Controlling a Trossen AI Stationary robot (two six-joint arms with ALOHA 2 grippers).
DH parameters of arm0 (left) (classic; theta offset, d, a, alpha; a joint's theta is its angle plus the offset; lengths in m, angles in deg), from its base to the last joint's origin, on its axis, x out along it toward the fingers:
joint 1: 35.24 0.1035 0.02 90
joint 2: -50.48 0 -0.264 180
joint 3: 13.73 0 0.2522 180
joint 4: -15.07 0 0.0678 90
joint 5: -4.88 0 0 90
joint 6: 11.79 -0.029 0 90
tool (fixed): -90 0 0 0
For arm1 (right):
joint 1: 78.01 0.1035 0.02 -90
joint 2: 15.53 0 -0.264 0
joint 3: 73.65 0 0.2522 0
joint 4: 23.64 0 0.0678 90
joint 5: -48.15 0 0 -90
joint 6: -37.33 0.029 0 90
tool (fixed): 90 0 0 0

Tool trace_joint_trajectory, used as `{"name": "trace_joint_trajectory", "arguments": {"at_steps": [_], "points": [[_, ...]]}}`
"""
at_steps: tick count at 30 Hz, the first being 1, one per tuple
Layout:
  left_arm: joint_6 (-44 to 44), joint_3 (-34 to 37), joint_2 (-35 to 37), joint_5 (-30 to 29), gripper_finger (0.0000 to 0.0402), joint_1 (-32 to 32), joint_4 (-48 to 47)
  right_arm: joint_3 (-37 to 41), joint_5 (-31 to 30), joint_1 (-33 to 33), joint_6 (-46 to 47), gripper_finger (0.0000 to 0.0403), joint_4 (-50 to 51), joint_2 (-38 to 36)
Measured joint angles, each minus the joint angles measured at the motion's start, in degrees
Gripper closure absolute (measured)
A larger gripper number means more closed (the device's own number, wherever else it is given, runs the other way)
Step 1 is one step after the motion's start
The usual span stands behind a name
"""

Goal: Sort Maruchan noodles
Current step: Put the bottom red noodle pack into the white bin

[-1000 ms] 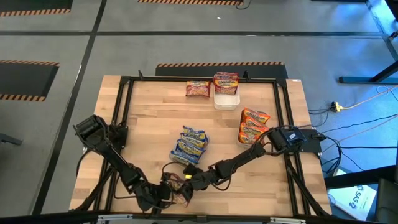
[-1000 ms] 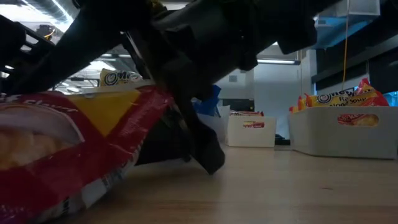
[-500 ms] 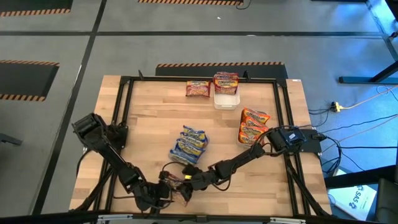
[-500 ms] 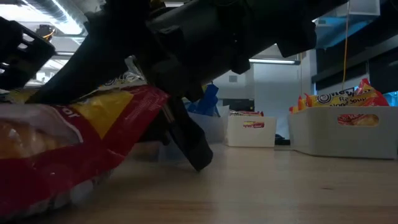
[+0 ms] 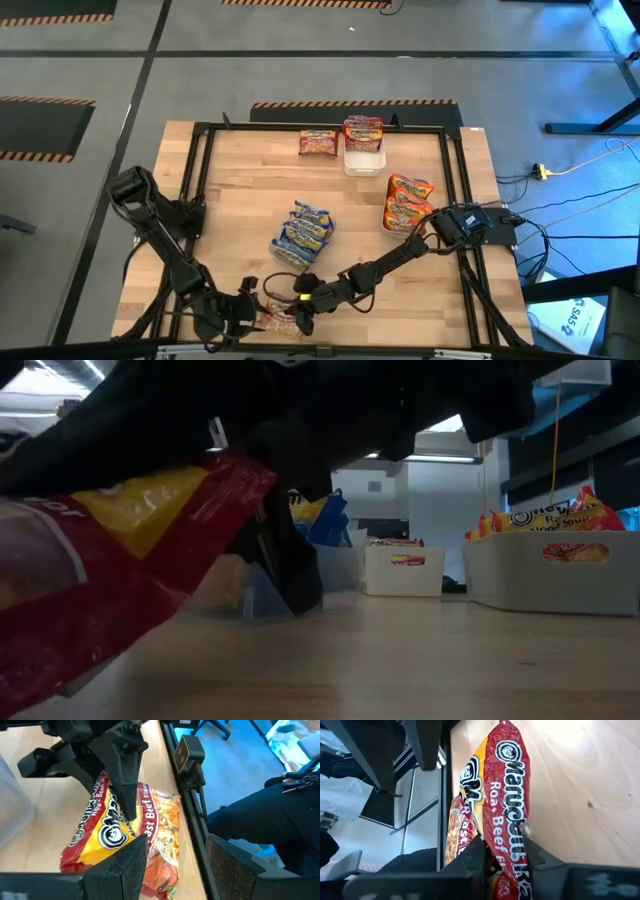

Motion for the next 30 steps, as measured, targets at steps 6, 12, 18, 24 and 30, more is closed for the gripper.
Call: {"name": "trace_joint_trajectory", "arguments": {"at_steps": [6, 12, 18, 24, 30], "points": [[0.31, 0.0, 1.33, 0.01, 0.0205, 0.04, -1.13, -2.27, -0.09, 0.73, -4.32, 0.0387, 0.12, -0.03], [0.88, -0.09, 3.79, 0.61, 0.0205, 0.04, -1.62, -8.49, -0.26, 0.8, -12.38, 0.039, 8.14, -0.15], [4.12, -0.09, 10.09, 0.41, 0.0205, -0.48, -6.8, -15.92, -5.36, 0.72, -19.17, 0.039, 23.13, -0.15], [4.08, -0.09, 17.92, -2.63, 0.0205, -0.59, -10.43, -24.04, -7.85, 0.69, -24.29, 0.0387, 34.76, -0.17], [1.67, -0.09, 24.25, -5.48, 0.0206, -0.55, -13.21, -30.12, -14.33, 0.67, -27.39, 0.0385, 48.15, -0.24]]}}
